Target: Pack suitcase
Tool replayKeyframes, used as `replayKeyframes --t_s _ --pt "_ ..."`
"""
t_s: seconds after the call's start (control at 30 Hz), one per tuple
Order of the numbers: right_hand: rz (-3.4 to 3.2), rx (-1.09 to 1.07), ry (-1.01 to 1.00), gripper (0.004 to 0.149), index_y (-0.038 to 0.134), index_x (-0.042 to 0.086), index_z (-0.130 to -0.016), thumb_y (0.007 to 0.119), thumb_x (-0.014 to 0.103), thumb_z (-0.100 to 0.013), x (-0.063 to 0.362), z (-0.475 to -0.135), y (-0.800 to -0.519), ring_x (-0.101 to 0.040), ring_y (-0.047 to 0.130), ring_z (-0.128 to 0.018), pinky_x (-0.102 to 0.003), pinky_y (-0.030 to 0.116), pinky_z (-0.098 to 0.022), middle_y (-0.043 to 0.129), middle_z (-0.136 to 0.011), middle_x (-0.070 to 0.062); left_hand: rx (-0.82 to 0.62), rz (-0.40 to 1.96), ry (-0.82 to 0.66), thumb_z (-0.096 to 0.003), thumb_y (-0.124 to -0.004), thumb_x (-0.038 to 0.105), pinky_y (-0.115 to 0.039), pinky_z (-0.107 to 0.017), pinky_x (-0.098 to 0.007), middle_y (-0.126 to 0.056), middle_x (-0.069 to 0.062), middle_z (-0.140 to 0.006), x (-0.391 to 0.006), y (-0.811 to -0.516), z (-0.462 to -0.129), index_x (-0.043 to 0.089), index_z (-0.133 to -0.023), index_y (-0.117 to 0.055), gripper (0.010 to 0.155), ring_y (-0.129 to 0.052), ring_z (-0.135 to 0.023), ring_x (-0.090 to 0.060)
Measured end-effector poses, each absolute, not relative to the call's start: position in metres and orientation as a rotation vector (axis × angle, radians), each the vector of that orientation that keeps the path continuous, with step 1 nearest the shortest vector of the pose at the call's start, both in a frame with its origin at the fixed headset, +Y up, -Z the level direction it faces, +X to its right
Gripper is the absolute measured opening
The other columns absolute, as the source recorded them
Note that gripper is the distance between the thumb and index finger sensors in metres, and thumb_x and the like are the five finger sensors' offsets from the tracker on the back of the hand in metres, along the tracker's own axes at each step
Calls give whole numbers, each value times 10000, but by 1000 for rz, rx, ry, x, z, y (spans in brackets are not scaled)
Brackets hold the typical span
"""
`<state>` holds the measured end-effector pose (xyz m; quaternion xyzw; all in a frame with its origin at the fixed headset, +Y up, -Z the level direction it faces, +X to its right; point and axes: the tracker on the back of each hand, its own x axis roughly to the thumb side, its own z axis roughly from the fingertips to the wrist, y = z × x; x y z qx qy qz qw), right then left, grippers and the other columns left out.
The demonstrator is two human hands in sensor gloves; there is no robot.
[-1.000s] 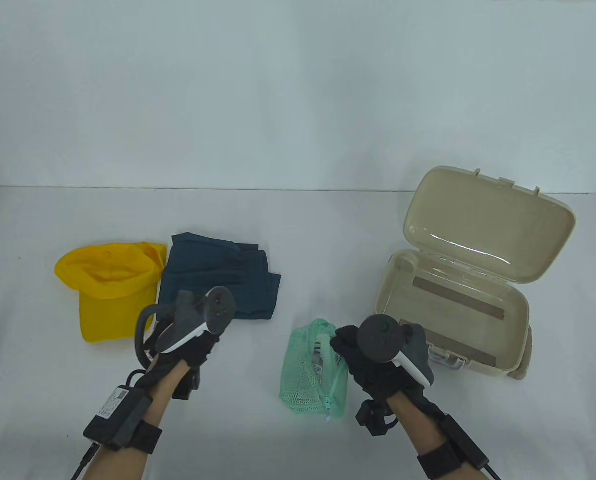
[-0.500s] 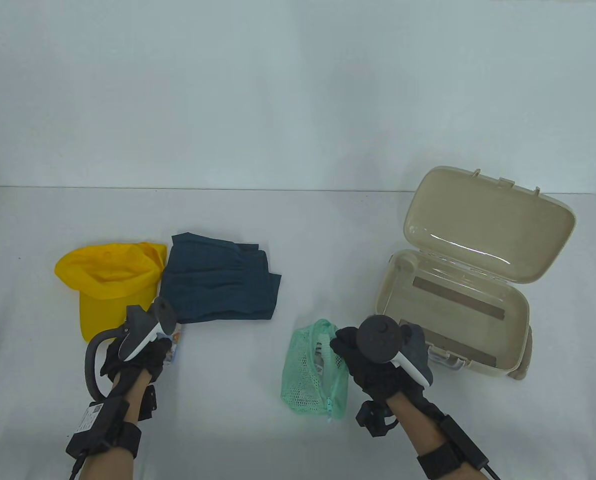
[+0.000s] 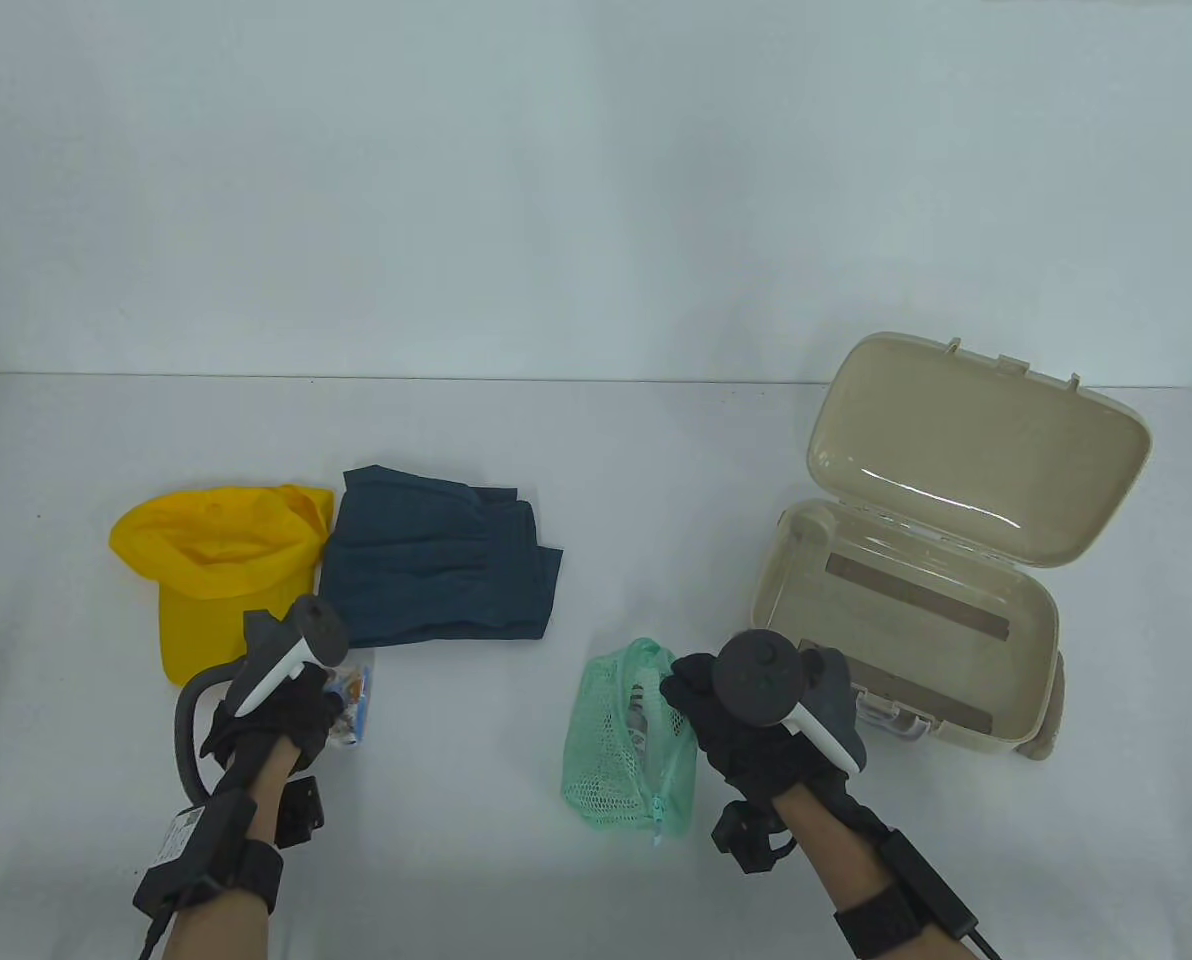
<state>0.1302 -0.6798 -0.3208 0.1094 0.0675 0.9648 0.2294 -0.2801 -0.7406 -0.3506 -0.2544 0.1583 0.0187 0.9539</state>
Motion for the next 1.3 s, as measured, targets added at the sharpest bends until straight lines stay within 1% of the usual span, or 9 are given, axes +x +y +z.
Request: replayKeyframes --t_s 0.07,0.2,0.27,0.37,0.57,0.77,0.97,1.13,1.3 --pt "2651 301 185 467 803 129 -853 664 432 -526 130 -320 -680 -96 1022 -377 -307 884 -345 1002 -532 71 -476 22 308 -479 -732 380 -908 -429 -327 -978 -8 -686 -277 -731 -349 132 -885 -780 478 -1058 -443 -118" --pt "2640 301 184 467 808 124 -848 667 431 -525 131 -320 -679 -96 1026 -371 -306 887 -341 1006 -529 72 -335 97 226 -486 -730 382 -911 -421 -323 -982 -8 -679 -259 -694 -344 129 -883 -779 473 -1060 -435 -116" --pt "2633 300 189 468 810 122 -846 667 432 -526 131 -320 -679 -95 1028 -371 -304 888 -339 1008 -529 73 -242 192 142 -493 -727 385 -914 -413 -318 -985 -7 -675 -237 -667 -337 125 -882 -780 471 -1062 -429 -112" --pt "2619 293 195 468 813 113 -841 669 429 -526 132 -320 -679 -94 1031 -365 -302 891 -332 1012 -525 70 -161 366 10 -500 -726 384 -918 -396 -313 -989 -14 -667 -199 -645 -326 112 -880 -780 470 -1065 -415 -110" --pt "2576 280 211 471 818 92 -833 674 422 -529 135 -320 -678 -88 1037 -353 -297 897 -318 1019 -519 66 -139 587 -170 -511 -715 388 -926 -386 -298 -992 -8 -677 -130 -640 -312 109 -883 -771 469 -1075 -422 -98" --pt "2445 243 283 472 809 81 -834 667 415 -534 140 -323 -680 -84 1042 -355 -289 903 -313 1020 -525 63 -278 730 -181 -522 -708 391 -927 -389 -297 -986 -12 -683 -87 -670 -318 98 -885 -758 470 -1075 -431 -99" --pt "2323 128 289 471 789 60 -842 654 400 -544 150 -327 -684 -86 1043 -367 -284 906 -317 1015 -543 48 -273 565 -146 -521 -715 379 -926 -371 -301 -987 -24 -663 -69 -690 -322 75 -870 -767 466 -1072 -406 -100" --pt "2363 131 245 472 788 62 -838 656 407 -544 149 -328 -682 -86 1037 -375 -286 900 -328 1010 -545 55 -226 288 -233 -513 -750 383 -925 -338 -305 -1006 -34 -618 -54 -687 -315 61 -843 -799 464 -1073 -359 -103" --pt "2399 163 226 473 790 62 -836 658 408 -542 146 -326 -681 -86 1037 -372 -288 899 -327 1011 -542 55 -251 39 -299 -506 -774 395 -917 -316 -305 -1017 -31 -587 -31 -679 -317 61 -824 -817 463 -1069 -323 -99"
